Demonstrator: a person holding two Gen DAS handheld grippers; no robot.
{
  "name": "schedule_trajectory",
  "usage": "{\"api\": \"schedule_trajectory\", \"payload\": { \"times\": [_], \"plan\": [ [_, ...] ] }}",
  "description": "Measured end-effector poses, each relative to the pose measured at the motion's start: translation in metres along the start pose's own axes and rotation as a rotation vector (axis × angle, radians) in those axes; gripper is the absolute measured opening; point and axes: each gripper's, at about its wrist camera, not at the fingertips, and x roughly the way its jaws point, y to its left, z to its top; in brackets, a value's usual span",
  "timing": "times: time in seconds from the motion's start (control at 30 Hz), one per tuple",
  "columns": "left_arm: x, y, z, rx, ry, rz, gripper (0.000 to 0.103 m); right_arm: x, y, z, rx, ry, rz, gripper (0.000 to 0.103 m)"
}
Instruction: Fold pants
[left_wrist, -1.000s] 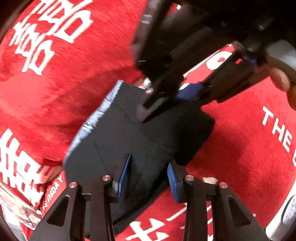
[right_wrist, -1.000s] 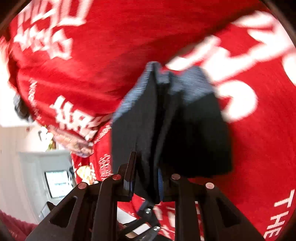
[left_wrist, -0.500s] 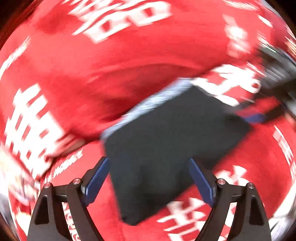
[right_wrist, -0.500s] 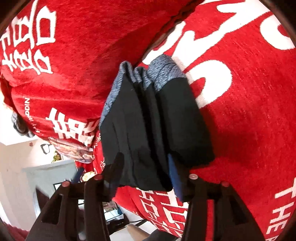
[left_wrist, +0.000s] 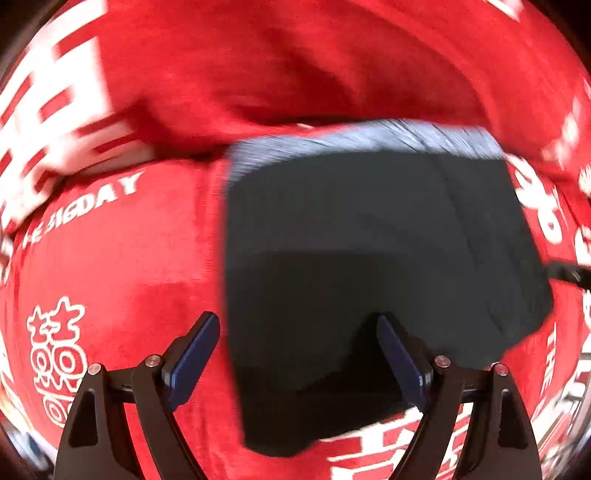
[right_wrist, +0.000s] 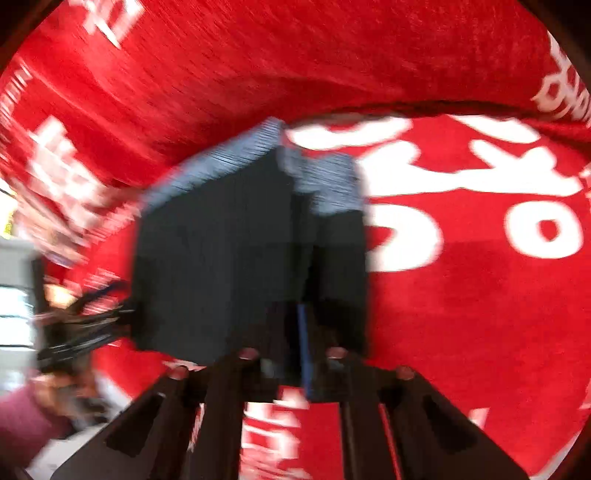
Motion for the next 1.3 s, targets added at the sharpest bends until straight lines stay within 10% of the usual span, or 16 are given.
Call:
{"api": "schedule_trajectory", "payload": {
  "times": [0.3, 0.47, 0.73, 1.3],
  "plan": [
    [-0.002, 0.001, 0.005, -0.017, 0.005, 0.016, 0.089, -0.008, -0.047, -0.03, 0.28, -0.007, 0.109, 0.007],
    [0.005, 0.001, 0.011, -0.018, 0.013, 0.03, 0.091, -0.031, -0.018, -0.027, 0.217, -0.088, 0.097, 0.045],
    [0.011, 0.007, 0.012, -0.027, 0.02, 0.023, 0.092, -0.009, 0.051, -0.011, -0.029, -0.056, 0.077, 0.043],
    [0.009, 0.004, 0.011, -0.008, 0.042, 0.064, 0.102, 0.012, 0.038, -0.019, 0.03, 0.01, 0.038, 0.041]
  ]
}}
